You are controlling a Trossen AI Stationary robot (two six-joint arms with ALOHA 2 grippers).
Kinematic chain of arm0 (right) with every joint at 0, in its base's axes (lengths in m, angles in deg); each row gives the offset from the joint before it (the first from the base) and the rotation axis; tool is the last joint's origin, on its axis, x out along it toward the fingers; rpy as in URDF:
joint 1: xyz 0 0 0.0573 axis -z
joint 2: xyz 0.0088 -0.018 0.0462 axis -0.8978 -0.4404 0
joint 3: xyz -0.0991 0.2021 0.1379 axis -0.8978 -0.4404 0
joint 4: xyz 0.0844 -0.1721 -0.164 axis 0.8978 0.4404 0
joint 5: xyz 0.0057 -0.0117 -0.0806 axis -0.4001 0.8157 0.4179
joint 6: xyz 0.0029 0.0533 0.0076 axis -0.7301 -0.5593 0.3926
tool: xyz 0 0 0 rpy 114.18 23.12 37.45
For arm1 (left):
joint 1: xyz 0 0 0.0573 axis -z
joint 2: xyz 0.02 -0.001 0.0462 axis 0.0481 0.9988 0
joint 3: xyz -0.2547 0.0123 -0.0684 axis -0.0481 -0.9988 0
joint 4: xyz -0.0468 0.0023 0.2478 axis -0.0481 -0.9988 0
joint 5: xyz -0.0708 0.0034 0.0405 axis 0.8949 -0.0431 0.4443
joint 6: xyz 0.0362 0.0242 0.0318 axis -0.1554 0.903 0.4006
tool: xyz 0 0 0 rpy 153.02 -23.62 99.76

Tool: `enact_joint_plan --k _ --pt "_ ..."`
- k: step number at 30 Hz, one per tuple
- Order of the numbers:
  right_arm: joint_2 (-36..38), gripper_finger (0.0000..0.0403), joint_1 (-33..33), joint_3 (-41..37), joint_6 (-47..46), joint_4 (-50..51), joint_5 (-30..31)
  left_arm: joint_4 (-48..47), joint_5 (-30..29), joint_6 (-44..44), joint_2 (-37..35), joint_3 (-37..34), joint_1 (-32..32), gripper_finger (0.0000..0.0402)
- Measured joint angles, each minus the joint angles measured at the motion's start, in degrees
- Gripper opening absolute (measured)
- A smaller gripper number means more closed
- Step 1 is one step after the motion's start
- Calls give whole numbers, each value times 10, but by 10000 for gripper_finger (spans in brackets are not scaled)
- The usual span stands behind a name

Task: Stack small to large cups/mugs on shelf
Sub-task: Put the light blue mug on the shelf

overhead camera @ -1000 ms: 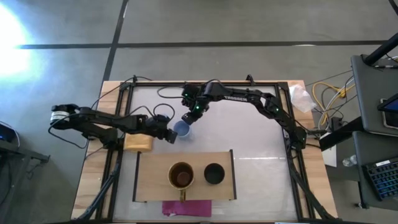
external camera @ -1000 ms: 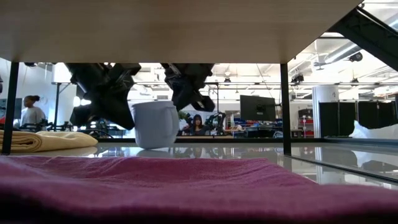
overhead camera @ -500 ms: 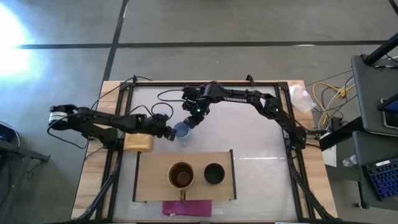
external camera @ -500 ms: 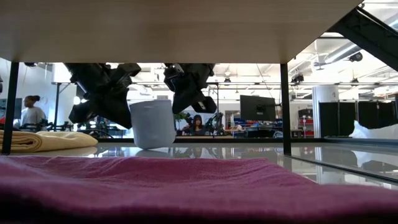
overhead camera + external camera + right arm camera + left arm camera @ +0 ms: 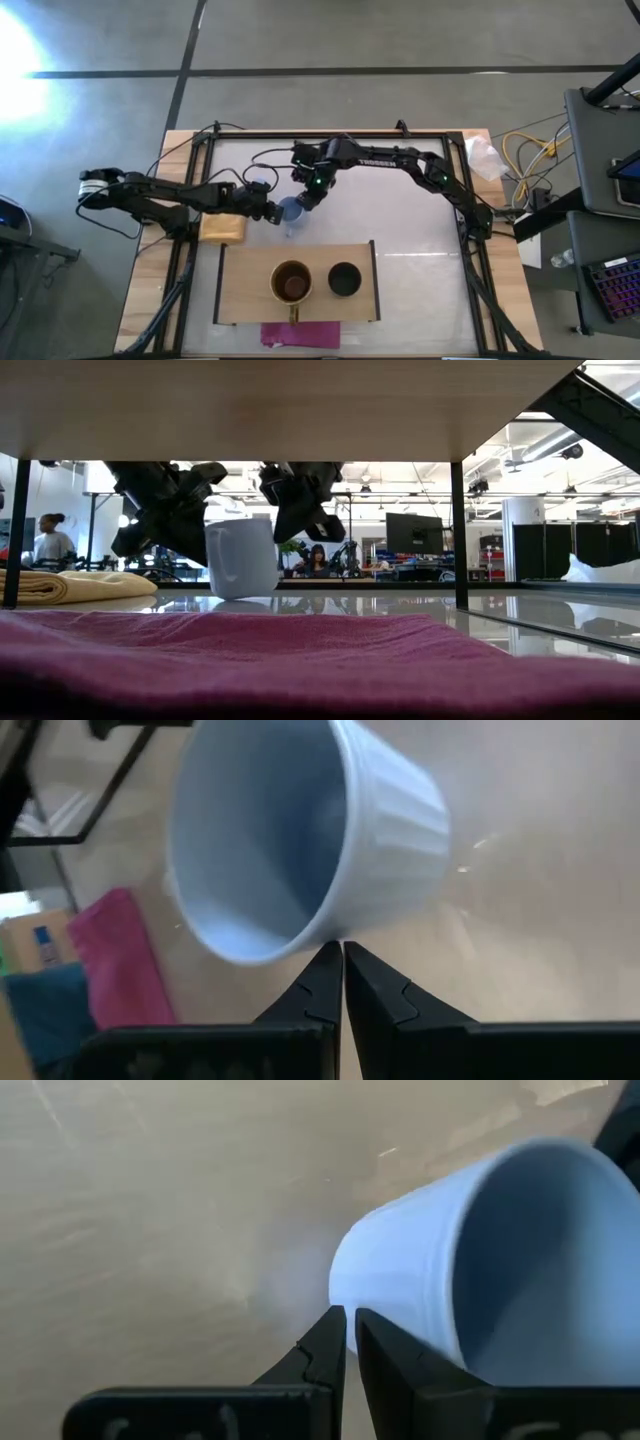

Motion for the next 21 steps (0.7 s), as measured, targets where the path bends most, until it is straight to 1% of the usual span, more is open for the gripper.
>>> enact_joint_plan --k 5,7,17,21 --pt "0 9 5 0 4 13 37 -4 10 0 -5 3 0 16" --pt "0 9 7 0 5 18 43 -3 12 0 -8 3 0 16" --pt "0 9 7 0 5 23 33 -7 5 16 -16 3 -1 16" --pt "0 9 6 0 4 23 18 -9 4 21 -16 3 -1 16"
